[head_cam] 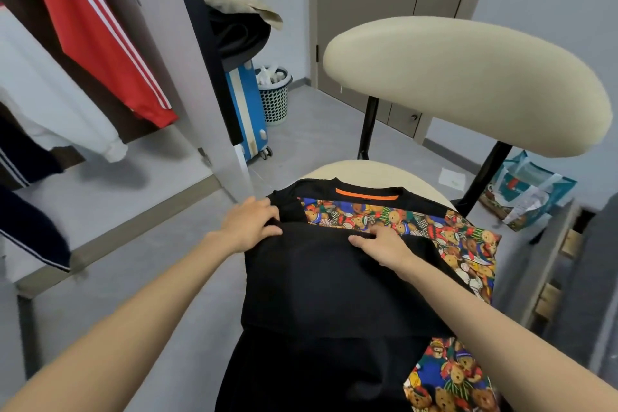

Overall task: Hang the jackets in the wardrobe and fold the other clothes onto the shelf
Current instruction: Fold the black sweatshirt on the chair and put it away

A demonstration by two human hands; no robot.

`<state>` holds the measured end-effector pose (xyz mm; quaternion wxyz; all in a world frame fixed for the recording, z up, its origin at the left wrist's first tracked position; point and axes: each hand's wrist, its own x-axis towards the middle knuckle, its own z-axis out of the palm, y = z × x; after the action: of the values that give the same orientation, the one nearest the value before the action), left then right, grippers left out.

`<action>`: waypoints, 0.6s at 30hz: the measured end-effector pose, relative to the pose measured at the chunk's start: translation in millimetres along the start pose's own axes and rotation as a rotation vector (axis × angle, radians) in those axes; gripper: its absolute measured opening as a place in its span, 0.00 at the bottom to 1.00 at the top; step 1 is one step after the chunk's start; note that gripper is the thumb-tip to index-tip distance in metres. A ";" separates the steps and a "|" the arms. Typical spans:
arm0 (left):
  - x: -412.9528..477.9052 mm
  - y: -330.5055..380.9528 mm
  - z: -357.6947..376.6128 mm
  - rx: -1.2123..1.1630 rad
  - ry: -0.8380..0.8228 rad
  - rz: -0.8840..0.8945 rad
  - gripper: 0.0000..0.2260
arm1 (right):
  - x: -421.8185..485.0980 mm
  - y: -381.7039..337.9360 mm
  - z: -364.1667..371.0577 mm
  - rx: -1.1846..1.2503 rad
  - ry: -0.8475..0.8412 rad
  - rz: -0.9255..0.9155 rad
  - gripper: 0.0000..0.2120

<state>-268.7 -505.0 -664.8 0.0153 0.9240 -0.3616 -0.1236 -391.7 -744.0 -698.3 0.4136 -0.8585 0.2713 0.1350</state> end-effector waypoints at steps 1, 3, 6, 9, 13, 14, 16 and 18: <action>-1.2 -3.7 -8.6 -0.125 0.031 -0.021 0.07 | -3.4 -1.9 -4.5 0.092 -0.006 -0.010 0.19; -3.8 -10.5 -27.3 -0.411 0.086 -0.071 0.08 | -8.4 -6.5 -14.0 0.258 -0.045 -0.033 0.22; 0.4 -17.6 -50.6 -0.747 0.124 -0.197 0.10 | -10.8 -15.0 -22.9 0.345 -0.086 -0.091 0.11; 20.0 -12.5 -56.1 -0.714 0.250 -0.206 0.10 | -2.1 -21.7 -26.4 0.345 0.054 -0.108 0.08; 52.7 8.8 -42.4 -0.511 0.483 -0.239 0.06 | 14.6 -23.7 -23.9 0.096 0.297 -0.035 0.16; 57.9 15.5 -35.3 -0.538 0.522 -0.282 0.04 | 17.1 -20.4 -21.5 0.045 0.317 -0.055 0.20; 61.8 34.0 -16.7 -0.538 0.568 -0.314 0.12 | 18.5 -10.1 -15.7 -0.022 0.267 -0.114 0.26; 57.1 58.5 9.3 -0.330 0.553 -0.211 0.18 | 18.8 7.0 -6.6 -0.141 0.163 -0.117 0.29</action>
<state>-269.4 -585.9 -679.3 0.2493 0.9400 -0.2211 0.0740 -380.3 -759.4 -707.2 0.3360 -0.9080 0.2432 0.0589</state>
